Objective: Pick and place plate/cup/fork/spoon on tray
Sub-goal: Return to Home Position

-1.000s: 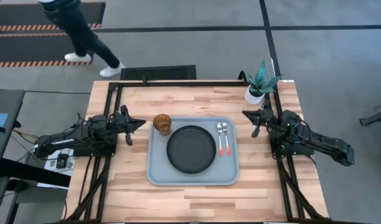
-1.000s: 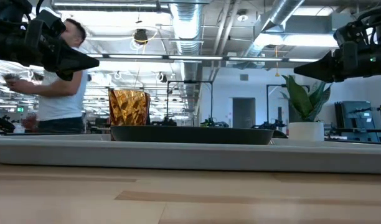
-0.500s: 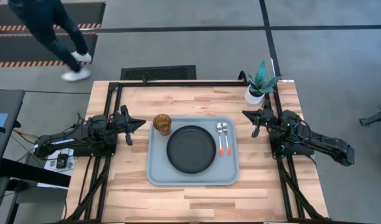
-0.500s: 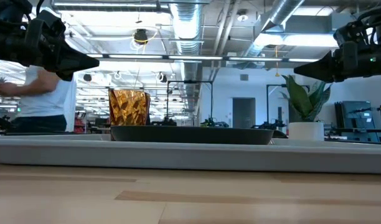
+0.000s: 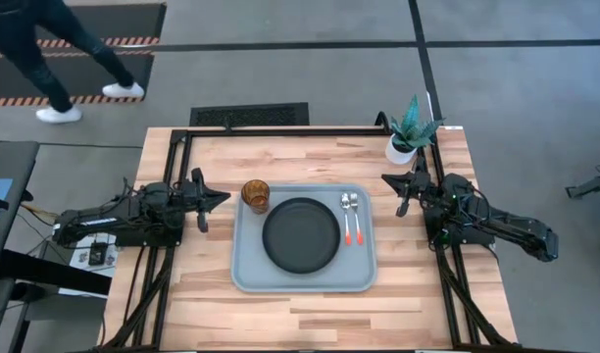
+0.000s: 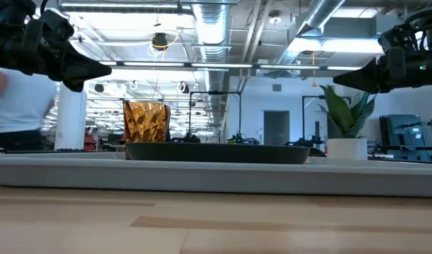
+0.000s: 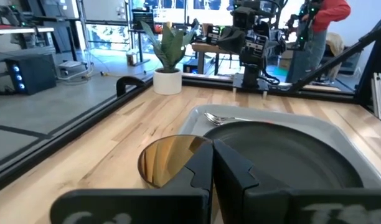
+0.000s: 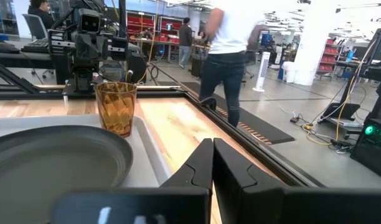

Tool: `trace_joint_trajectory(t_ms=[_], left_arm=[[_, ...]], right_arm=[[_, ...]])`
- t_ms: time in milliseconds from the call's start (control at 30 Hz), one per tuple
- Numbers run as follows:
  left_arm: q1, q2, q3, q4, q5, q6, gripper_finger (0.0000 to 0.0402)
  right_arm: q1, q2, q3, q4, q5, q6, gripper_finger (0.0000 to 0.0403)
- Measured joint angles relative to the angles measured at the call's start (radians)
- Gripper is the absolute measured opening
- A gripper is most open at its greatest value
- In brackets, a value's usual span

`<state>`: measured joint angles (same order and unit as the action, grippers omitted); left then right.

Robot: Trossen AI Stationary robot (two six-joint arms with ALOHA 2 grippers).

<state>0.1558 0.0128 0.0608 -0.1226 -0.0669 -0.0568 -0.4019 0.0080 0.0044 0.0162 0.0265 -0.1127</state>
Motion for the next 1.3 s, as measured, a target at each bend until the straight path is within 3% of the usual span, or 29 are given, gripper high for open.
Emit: trace_joint_trajectory(t_ms=[1300], left_arm=[[0.000,0.000,0.000,0.000,0.000,0.000,0.0000]], right_arm=[[0.000,0.000,0.000,0.000,0.000,0.000,0.0033]])
